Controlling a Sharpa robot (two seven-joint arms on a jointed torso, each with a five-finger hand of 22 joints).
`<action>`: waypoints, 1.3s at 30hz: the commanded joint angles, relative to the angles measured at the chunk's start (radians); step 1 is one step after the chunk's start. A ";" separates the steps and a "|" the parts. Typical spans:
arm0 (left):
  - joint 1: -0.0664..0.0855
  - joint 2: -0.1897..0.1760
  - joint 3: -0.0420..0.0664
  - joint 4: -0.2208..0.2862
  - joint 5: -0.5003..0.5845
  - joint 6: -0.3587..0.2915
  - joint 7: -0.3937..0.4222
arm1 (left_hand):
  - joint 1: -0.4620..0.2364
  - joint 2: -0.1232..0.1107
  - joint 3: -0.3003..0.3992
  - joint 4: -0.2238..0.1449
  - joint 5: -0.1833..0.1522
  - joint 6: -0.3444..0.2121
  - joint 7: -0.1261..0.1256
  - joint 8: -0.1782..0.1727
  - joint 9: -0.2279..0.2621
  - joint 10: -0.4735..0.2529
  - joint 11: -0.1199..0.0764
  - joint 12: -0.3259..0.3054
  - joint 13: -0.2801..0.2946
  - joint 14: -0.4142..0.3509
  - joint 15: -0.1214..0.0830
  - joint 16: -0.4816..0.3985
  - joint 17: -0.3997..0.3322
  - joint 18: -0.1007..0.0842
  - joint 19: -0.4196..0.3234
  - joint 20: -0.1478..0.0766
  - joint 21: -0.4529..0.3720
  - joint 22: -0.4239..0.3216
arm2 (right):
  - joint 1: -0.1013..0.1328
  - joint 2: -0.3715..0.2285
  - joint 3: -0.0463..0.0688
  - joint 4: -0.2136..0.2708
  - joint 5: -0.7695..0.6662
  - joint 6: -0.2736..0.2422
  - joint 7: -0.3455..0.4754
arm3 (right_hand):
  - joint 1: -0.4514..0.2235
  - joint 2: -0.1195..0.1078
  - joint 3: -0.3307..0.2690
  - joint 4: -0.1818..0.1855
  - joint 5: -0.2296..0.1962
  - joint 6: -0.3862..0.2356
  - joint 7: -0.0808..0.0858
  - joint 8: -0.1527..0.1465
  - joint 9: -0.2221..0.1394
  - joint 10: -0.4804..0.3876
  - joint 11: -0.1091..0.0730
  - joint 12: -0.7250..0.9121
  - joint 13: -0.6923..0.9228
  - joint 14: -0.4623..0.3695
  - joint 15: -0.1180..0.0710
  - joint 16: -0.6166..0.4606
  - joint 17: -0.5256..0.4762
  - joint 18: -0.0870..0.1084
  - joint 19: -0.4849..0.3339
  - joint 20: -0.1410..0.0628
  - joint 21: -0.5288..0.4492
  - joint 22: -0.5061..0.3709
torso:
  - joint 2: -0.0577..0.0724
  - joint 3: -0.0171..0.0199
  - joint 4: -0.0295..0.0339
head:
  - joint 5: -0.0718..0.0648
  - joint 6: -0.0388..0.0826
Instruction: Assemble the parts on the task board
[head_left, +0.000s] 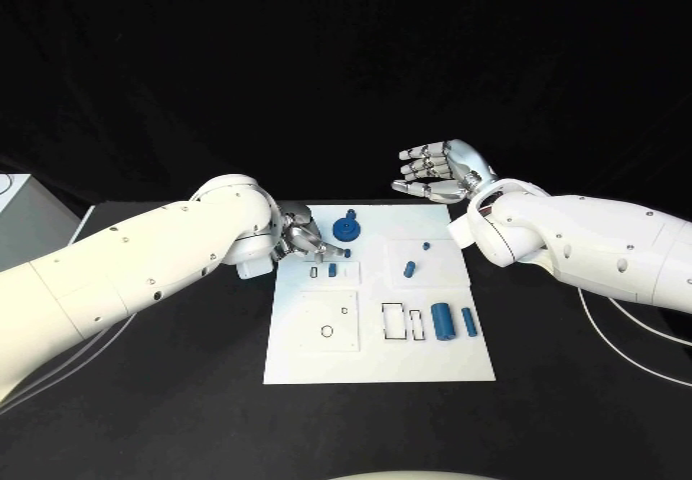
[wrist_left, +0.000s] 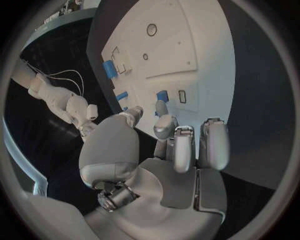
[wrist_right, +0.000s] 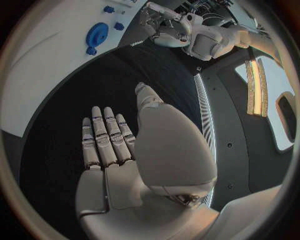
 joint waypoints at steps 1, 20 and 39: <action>0.001 -0.008 0.018 0.012 0.006 -0.008 0.003 | 0.008 0.007 -0.009 -0.003 -0.006 0.000 0.005 -0.005 0.000 -0.012 -0.001 -0.011 -0.013 0.106 -0.003 0.004 0.263 -0.018 0.004 0.001 -0.007 0.010 | -0.001 -0.001 0.000 0.001 -0.004 0.009 0.012 | -0.009 0.002 -0.003 0.002 0.002 0.008 0.096 0.005 -0.001 0.007 -0.003 -0.003 0.001 -0.003 0.000 -0.004 -0.001 -0.011 -0.010 0.000 -0.005 -0.001 | 0.000 0.0006 0.0011 | 0.003 0.003; 0.024 0.042 0.046 -0.234 -0.029 -0.019 0.005 | 0.087 0.016 0.000 -0.004 0.006 -0.045 0.023 -0.024 -0.002 -0.061 0.014 -0.058 -0.076 0.106 0.009 0.004 0.263 -0.013 -0.012 0.009 -0.019 -0.009 | 0.000 0.002 0.000 -0.004 -0.007 -0.001 0.012 | -0.010 0.005 -0.002 0.001 0.004 0.012 0.096 0.005 -0.001 0.009 -0.003 -0.003 0.001 -0.006 0.000 -0.004 -0.002 -0.011 -0.009 0.000 -0.005 -0.001 | 0.012 0.0025 -0.0106 | 0.013 0.018; 0.035 0.115 0.044 -0.345 0.027 -0.039 0.013 | 0.088 0.014 -0.008 -0.001 0.010 -0.068 0.035 -0.039 -0.007 -0.090 0.025 -0.079 -0.110 0.102 0.018 -0.003 0.251 -0.008 -0.029 0.015 -0.031 -0.032 | 0.003 0.006 0.001 0.000 -0.009 0.002 0.008 | -0.008 0.006 0.000 0.000 0.006 0.010 0.096 0.005 -0.002 0.009 -0.003 -0.003 0.001 -0.009 0.001 -0.004 -0.003 -0.011 -0.009 0.000 -0.004 -0.001 | 0.032 -0.0011 -0.0205 | 0.014 0.025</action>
